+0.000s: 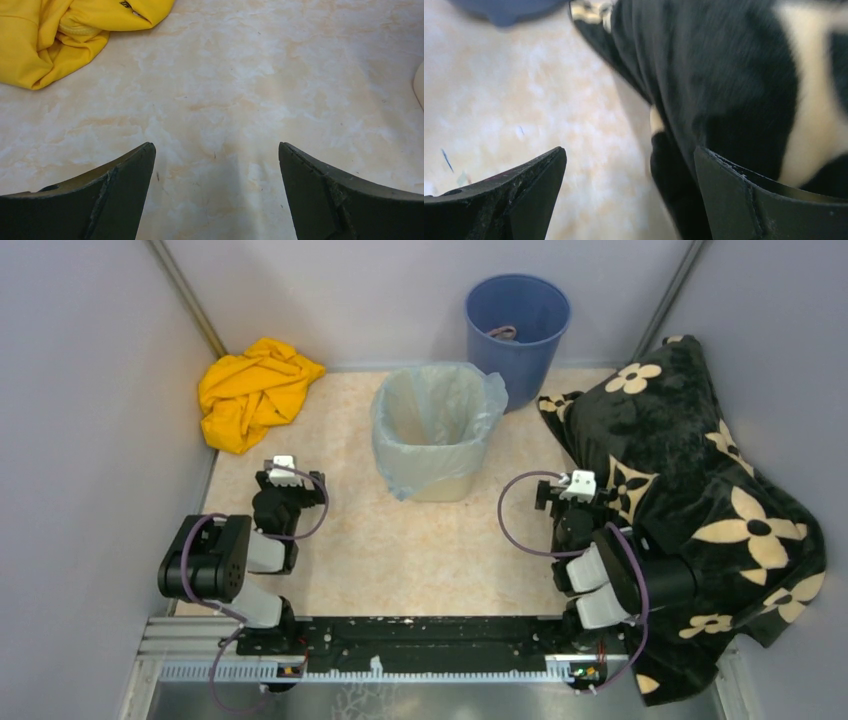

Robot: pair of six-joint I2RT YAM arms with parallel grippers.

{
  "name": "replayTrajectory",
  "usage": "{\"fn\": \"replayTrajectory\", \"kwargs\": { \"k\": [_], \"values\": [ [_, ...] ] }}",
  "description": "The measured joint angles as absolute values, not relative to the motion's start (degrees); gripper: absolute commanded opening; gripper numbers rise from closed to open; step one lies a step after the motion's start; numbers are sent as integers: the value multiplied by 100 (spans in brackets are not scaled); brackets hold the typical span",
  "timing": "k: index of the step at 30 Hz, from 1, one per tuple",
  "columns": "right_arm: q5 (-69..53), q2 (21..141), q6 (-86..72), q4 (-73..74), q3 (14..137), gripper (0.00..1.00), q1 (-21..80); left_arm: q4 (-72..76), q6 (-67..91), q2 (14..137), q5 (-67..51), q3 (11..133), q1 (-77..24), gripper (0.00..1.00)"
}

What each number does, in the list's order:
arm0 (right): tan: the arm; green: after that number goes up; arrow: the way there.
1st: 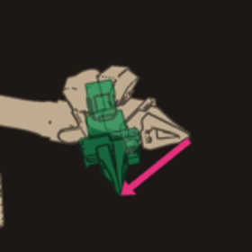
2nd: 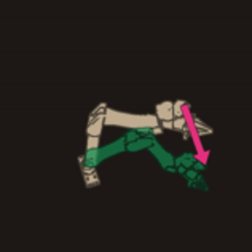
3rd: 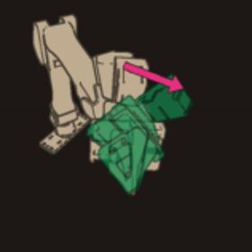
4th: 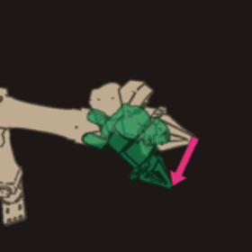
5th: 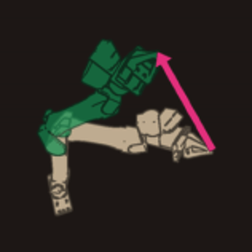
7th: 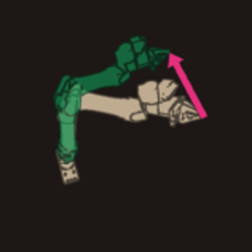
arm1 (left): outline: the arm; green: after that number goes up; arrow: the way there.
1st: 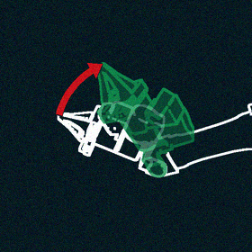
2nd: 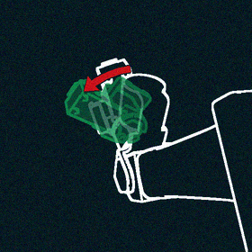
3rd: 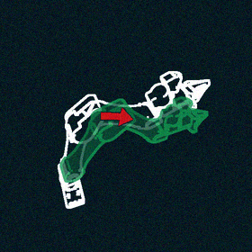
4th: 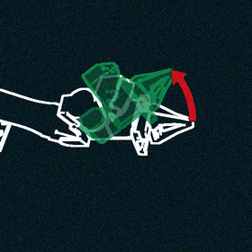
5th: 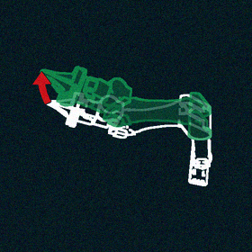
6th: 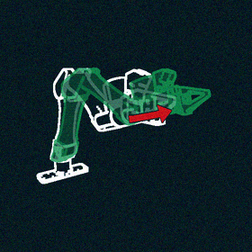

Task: Put the trash bags into the trash bin

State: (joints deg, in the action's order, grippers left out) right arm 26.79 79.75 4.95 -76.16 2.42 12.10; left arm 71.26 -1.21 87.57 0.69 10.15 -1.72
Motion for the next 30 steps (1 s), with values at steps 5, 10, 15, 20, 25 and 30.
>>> {"fn": "replayTrajectory", "kwargs": {
  "k": [5, 10, 15, 20, 25, 30],
  "values": [
    [2657, 8862, 554, -8320, 38, 99, 1208, 7096, -139, 8890, 43, 1138, -172, 99],
    [2650, 8825, 556, -8606, 95, 99, 1208, 6834, -285, 9019, -272, 1527, -172, 99],
    [2622, 8748, 541, -8571, 207, 99, 1140, 6600, -333, 9019, -392, 1568, -172, 99],
    [2622, 8744, 539, -8571, 204, 99, 1133, 6525, -355, 9019, -425, 1568, -172, 99],
    [2622, 8744, 539, -8571, 204, 99, 1133, 6486, -368, 9019, -454, 1568, -172, 99],
    [2606, 8737, 539, -8547, 207, 99, 1133, 6445, -370, 9019, -456, 1568, -172, 99]
  ]
}}
